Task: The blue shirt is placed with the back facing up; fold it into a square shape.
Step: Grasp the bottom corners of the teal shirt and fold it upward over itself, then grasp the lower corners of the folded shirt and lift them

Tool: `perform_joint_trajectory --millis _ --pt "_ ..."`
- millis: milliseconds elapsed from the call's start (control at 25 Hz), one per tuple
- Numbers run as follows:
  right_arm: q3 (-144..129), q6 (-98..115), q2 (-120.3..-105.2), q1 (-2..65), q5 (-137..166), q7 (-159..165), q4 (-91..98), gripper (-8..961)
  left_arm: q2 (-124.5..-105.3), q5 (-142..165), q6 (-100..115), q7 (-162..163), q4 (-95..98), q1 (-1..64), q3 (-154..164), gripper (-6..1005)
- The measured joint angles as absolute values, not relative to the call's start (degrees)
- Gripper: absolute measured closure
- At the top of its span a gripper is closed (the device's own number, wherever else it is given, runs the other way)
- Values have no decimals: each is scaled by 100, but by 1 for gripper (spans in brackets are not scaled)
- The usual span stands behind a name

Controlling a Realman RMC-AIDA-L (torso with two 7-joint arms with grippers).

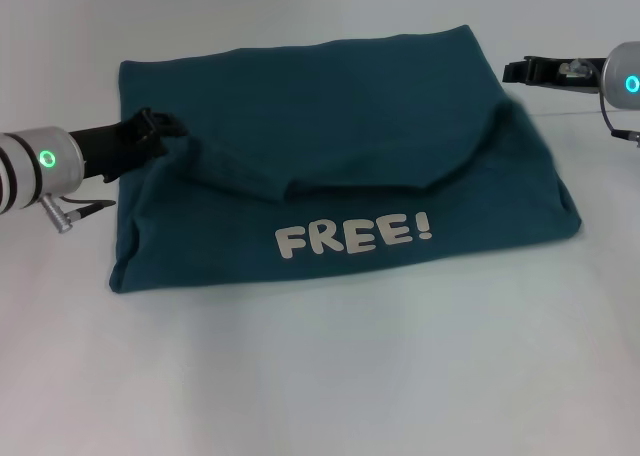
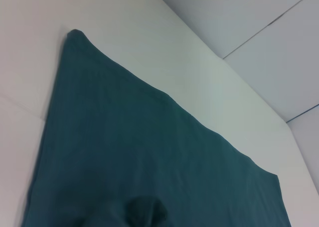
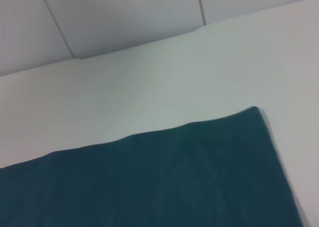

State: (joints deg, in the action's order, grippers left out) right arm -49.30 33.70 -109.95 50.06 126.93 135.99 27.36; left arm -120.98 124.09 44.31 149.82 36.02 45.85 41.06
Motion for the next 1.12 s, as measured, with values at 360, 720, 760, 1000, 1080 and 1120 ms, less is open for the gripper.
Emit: perform_joint_trajectory --millis 360,720,760,1000,1080,1120 --pt "-4198 4597 -10869 4637 12648 13655 3155 422 -12143 11904 4654 14788 3735 4330 4090 553" --pt "-3429 7129 -11135 3105 10407 12958 3753 178 -12124 10520 5722 13831 3753 3462 4046 335" --pt "-3403 7323 -11156 2908 10168 12900 3697 168 -12118 10515 5812 13823 3753 3413 4025 336" --pt "-3335 7894 -11207 2282 9852 12855 3625 118 -12104 10670 6402 13798 3750 3001 3837 339" --pt "-3322 8005 -11202 2227 9851 12854 3623 118 -12103 10696 6405 13685 3730 2951 3798 339" --pt "-3319 8052 -11191 2216 9859 12848 3622 118 -12103 10711 6384 13568 3707 2928 3768 338"
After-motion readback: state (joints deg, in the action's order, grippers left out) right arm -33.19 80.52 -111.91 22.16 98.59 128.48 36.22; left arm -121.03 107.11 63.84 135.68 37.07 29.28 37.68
